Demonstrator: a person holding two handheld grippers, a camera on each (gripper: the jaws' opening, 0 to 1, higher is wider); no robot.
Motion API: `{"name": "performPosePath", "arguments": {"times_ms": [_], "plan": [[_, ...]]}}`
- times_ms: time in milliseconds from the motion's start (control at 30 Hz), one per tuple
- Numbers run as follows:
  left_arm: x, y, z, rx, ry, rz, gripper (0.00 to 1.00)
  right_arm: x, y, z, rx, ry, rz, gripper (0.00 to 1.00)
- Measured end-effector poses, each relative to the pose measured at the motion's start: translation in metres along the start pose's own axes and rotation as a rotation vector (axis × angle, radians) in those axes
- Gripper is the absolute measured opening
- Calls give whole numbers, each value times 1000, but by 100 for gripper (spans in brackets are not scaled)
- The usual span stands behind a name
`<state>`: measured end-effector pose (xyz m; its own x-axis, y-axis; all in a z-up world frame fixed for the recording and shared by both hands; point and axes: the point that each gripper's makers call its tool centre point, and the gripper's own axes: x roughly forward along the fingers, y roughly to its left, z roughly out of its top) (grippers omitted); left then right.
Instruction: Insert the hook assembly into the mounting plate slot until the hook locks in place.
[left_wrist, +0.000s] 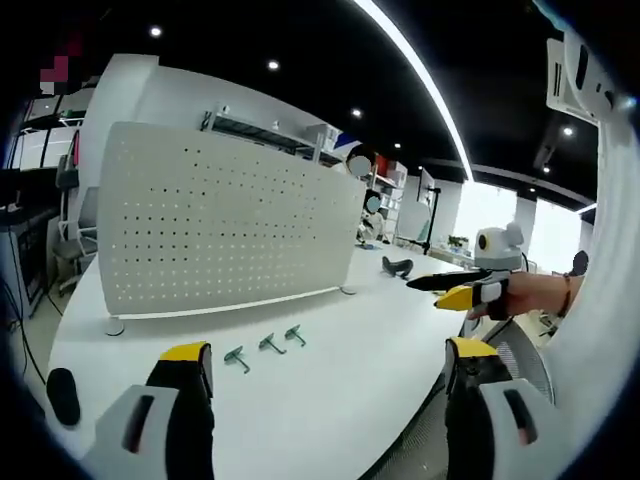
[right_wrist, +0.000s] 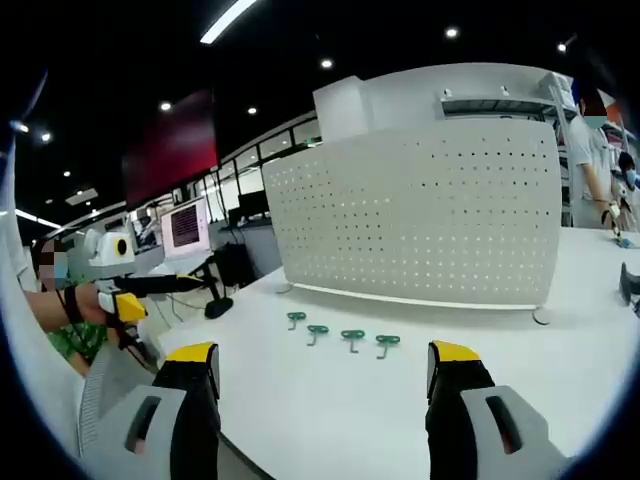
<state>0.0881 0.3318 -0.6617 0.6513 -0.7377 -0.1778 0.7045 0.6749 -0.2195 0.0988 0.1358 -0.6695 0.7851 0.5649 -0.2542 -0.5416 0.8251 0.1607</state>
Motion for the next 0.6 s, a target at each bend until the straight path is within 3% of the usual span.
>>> {"name": "performPosePath", "arguments": {"times_ms": [600], "plan": [[1,-2,-6,-7,16,-6,99,3,3,-2,-11,9,8,86]]}}
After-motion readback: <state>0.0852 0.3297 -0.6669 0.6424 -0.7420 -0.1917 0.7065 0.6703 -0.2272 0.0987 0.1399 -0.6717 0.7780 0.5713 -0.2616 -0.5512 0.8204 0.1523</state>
